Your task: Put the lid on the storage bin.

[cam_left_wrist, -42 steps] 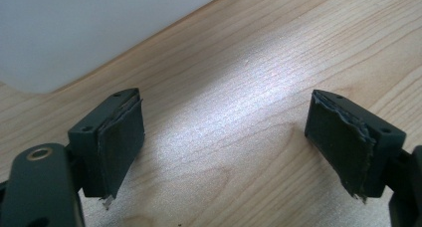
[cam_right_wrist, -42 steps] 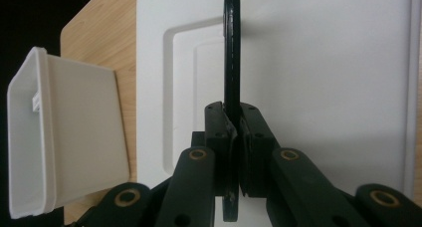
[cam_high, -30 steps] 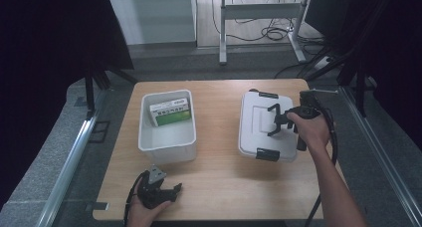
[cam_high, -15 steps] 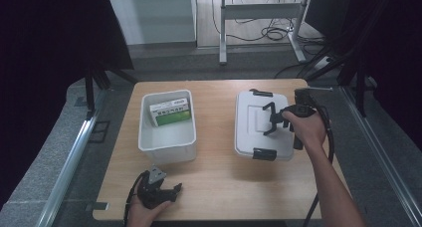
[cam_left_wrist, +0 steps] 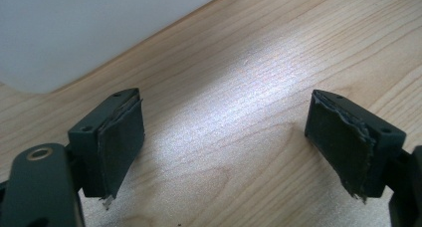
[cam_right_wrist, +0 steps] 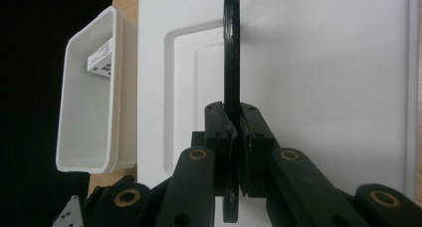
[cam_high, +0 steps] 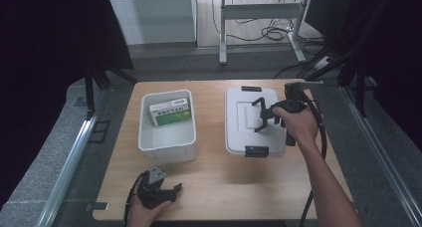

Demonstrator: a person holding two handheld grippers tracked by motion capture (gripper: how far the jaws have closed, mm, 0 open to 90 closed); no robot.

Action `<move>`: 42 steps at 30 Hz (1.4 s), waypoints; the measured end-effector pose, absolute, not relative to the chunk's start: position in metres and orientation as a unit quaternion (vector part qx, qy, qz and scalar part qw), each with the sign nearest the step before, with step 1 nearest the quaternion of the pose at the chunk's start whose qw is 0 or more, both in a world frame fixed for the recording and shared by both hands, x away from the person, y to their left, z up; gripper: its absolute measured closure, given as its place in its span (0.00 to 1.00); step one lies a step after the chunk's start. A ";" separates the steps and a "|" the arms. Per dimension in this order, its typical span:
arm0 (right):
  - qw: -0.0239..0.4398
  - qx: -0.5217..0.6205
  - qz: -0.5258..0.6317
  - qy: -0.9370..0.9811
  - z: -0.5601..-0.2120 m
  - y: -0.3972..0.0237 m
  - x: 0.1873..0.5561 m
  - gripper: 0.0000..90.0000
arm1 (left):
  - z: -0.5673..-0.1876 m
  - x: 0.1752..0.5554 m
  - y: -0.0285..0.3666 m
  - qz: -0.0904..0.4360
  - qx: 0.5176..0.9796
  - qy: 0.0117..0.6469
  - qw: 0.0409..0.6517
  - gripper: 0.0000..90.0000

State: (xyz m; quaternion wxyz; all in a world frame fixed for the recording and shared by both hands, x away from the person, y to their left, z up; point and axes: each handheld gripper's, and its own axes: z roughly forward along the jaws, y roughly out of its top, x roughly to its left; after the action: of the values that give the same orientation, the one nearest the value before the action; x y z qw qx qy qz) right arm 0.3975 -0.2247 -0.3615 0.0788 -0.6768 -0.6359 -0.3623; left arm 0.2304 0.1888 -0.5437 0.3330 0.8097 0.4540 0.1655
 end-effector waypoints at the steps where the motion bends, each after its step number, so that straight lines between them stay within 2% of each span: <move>1: 0.079 -0.675 -0.362 -0.638 -0.360 -0.223 0.398 0.94 | -0.544 0.230 0.189 0.166 0.810 0.454 0.333 0.17; 42: 0.088 -0.629 -0.369 -0.678 -0.330 -0.147 0.408 0.94 | -0.544 0.230 0.189 0.163 0.812 0.451 0.333 0.17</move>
State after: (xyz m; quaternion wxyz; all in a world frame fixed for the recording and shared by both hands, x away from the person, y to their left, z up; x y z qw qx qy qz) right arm 0.4082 -0.1474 -0.3299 0.0878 -0.6294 -0.6781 -0.3693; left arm 0.2302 0.1888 -0.5437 0.3326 0.8118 0.4515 0.1629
